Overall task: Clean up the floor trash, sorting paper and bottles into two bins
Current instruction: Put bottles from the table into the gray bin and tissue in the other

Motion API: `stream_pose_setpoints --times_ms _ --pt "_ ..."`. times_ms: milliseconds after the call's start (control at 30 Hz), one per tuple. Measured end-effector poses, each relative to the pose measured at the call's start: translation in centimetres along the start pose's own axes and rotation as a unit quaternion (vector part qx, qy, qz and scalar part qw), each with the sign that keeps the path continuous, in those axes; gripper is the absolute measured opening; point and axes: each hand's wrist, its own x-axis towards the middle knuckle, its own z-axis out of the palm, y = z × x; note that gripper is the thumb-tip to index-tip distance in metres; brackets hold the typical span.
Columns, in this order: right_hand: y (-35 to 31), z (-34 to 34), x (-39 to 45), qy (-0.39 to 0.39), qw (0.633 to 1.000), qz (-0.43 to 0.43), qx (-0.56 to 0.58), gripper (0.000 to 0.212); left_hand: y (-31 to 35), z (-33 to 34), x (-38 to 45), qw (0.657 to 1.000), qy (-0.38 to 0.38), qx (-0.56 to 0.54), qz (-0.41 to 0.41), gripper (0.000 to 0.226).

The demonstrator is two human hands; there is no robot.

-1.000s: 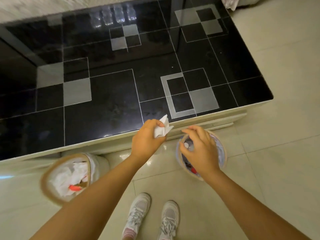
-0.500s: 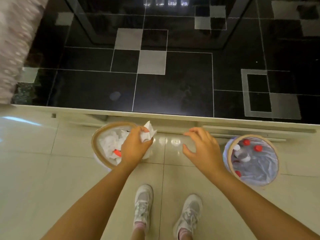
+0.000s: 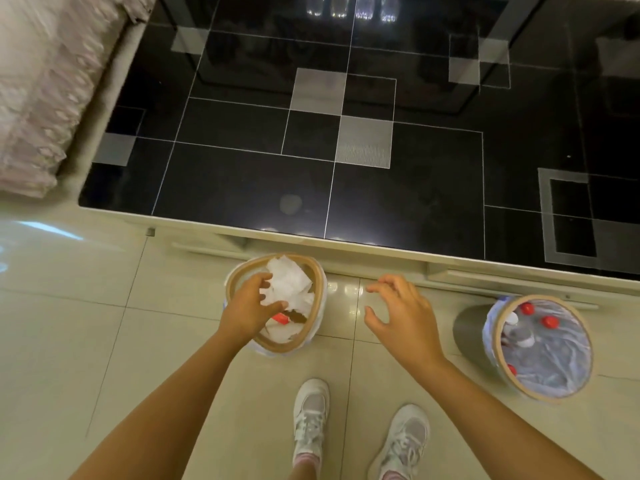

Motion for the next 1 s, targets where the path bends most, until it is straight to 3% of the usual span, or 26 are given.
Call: stream_pose_setpoints --times_ms 233,533,900,1000 --pt "-0.4 -1.7 1.2 0.005 1.000 -0.004 0.018 0.026 2.9 0.1 0.1 0.999 -0.010 0.038 0.020 0.032" --pt "4.7 -4.8 1.6 0.037 0.998 -0.036 0.033 0.031 7.9 3.6 0.3 0.995 0.059 0.075 0.042 0.025" --pt "8.6 -3.8 1.0 0.054 0.998 -0.004 0.038 0.037 10.2 5.5 2.7 0.990 0.046 0.130 0.031 0.028" --pt "9.7 -3.2 0.3 0.025 0.999 0.010 0.031 0.031 10.5 7.3 2.9 0.990 0.017 0.140 0.026 0.032"
